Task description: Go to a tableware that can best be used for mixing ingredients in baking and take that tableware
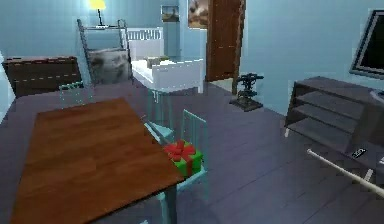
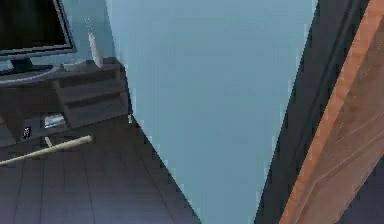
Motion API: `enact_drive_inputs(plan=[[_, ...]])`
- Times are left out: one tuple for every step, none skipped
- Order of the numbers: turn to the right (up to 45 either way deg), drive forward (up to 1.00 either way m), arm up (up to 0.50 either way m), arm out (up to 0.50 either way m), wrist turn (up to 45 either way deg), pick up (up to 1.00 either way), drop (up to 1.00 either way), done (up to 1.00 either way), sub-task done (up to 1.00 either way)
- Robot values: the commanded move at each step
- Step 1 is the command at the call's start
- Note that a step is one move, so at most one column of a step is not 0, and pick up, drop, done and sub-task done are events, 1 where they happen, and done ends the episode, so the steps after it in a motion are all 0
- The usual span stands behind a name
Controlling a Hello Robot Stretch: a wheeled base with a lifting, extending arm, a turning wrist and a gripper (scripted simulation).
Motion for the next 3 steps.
enact_drive_inputs(plan=[[45.0,0.0,0.0,0.0,0.0,0.0,0.0,0.0,0.0],[15.0,0.0,0.0,0.0,0.0,0.0,0.0,0.0,0.0],[0.0,1.0,0.0,0.0,0.0,0.0,0.0,0.0,0.0]])
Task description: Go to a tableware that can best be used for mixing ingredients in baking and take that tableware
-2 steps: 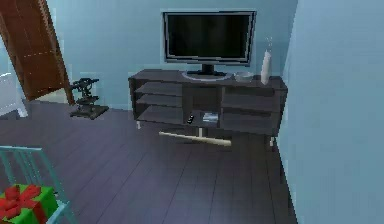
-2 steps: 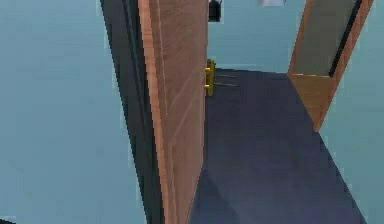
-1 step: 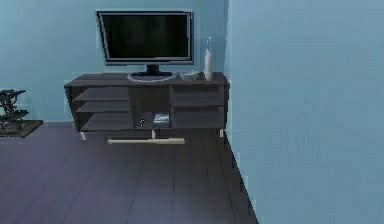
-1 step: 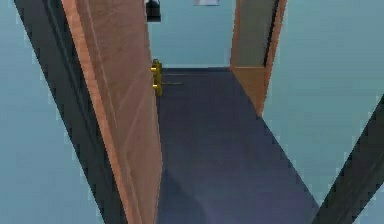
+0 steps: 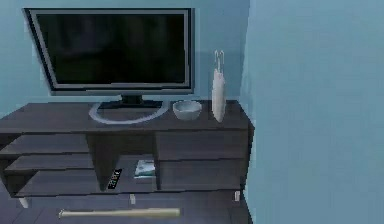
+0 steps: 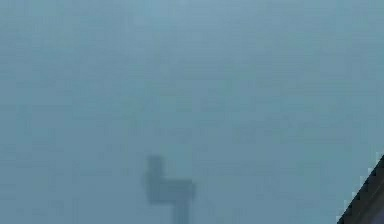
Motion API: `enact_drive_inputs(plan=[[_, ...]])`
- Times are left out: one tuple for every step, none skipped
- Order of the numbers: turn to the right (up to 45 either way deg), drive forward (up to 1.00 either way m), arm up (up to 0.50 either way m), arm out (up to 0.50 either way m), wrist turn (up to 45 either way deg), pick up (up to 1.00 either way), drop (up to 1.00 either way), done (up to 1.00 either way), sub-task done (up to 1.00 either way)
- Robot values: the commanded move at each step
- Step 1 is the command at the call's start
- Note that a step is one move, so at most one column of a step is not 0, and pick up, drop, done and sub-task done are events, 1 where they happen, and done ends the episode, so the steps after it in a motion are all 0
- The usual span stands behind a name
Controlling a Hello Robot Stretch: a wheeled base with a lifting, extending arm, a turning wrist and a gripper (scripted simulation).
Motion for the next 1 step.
enact_drive_inputs(plan=[[3.0,0.0,0.0,0.0,0.0,0.0,0.0,0.0,0.0]])
